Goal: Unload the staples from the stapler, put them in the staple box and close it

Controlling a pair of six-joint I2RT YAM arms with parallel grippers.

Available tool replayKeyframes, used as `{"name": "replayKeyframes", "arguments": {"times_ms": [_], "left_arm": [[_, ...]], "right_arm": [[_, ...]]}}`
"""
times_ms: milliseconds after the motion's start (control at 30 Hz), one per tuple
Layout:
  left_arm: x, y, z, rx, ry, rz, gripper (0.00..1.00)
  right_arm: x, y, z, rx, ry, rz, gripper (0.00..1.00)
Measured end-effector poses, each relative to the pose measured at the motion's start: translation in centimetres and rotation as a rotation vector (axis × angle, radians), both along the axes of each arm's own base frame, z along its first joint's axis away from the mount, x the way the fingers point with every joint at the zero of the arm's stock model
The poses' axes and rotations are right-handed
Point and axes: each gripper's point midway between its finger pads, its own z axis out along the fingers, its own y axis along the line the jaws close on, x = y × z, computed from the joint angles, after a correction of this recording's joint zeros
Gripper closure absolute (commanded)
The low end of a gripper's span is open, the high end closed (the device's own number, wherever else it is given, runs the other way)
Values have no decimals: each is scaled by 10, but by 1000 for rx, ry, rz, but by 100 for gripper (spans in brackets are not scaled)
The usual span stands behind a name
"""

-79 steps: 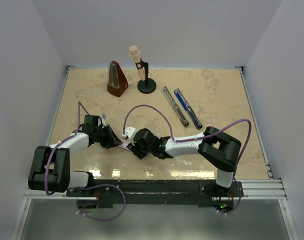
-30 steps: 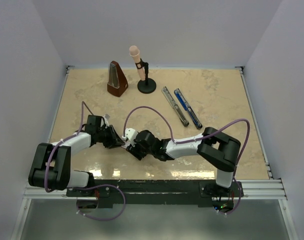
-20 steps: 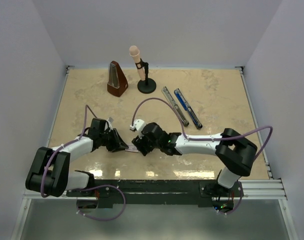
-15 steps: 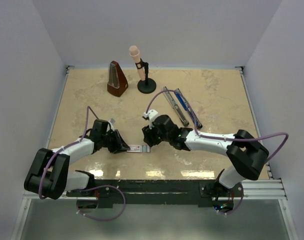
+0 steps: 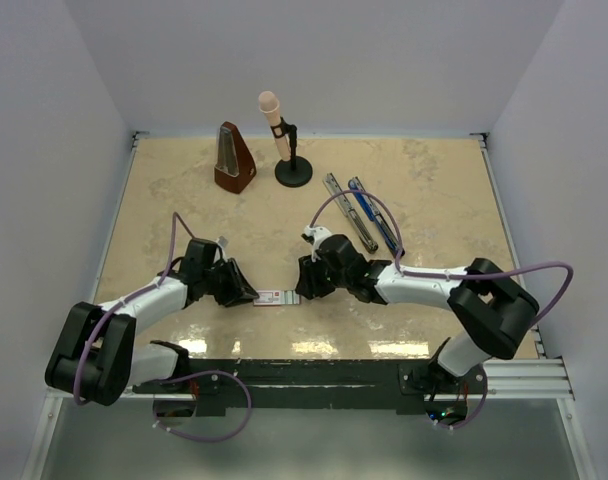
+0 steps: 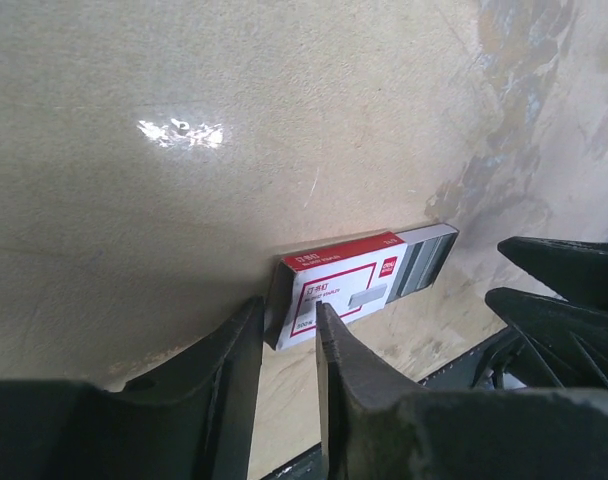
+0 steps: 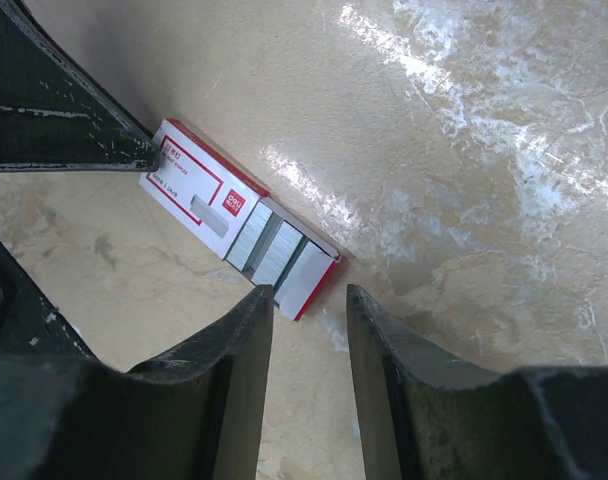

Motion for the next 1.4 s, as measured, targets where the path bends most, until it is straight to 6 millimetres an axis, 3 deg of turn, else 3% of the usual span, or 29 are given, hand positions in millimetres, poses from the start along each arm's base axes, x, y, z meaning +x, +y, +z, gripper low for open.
{"name": "replayKeyframes", "arguments": {"times_ms": [433, 1400], "left_arm": [[0, 5, -3, 36, 5, 3, 78], [-1, 0, -1, 1, -9, -13, 84]], "right_arm": [[-3, 1, -22, -19, 64, -26, 65], [-8, 8, -27, 19, 99, -7, 76]]}}
